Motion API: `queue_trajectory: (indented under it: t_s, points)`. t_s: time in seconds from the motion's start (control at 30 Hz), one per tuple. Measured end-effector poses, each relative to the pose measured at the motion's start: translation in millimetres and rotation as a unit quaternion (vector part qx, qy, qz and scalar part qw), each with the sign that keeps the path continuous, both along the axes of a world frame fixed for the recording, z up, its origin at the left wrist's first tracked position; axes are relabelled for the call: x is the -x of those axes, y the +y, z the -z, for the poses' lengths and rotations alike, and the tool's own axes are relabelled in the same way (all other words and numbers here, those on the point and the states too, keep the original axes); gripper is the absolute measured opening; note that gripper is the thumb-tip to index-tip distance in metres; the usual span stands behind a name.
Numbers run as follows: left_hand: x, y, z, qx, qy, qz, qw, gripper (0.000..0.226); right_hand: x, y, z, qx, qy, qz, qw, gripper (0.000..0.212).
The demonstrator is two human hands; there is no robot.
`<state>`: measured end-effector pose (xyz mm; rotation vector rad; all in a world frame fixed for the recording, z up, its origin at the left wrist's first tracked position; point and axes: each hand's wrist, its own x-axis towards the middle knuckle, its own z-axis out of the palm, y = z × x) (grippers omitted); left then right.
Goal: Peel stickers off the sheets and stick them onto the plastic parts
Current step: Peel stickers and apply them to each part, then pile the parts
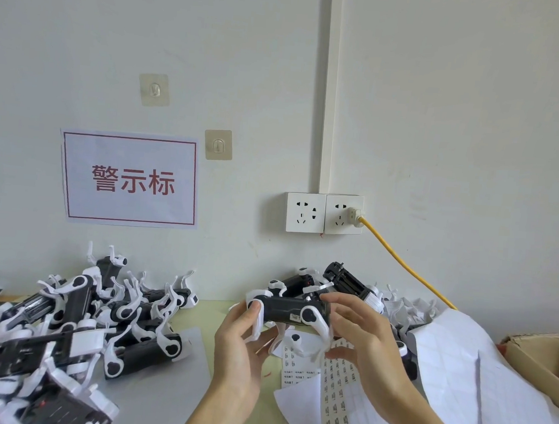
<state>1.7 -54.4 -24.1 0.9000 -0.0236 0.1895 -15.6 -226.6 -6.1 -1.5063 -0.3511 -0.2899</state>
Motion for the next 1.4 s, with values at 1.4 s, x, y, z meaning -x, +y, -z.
queue_trajectory:
  t_s: [1.4]
  points:
    - [7, -17, 6, -0.220, 0.051, 0.016, 0.974, 0.028, 31, -167, -51, -0.503, 0.031, 0.252, 0.826, 0.060]
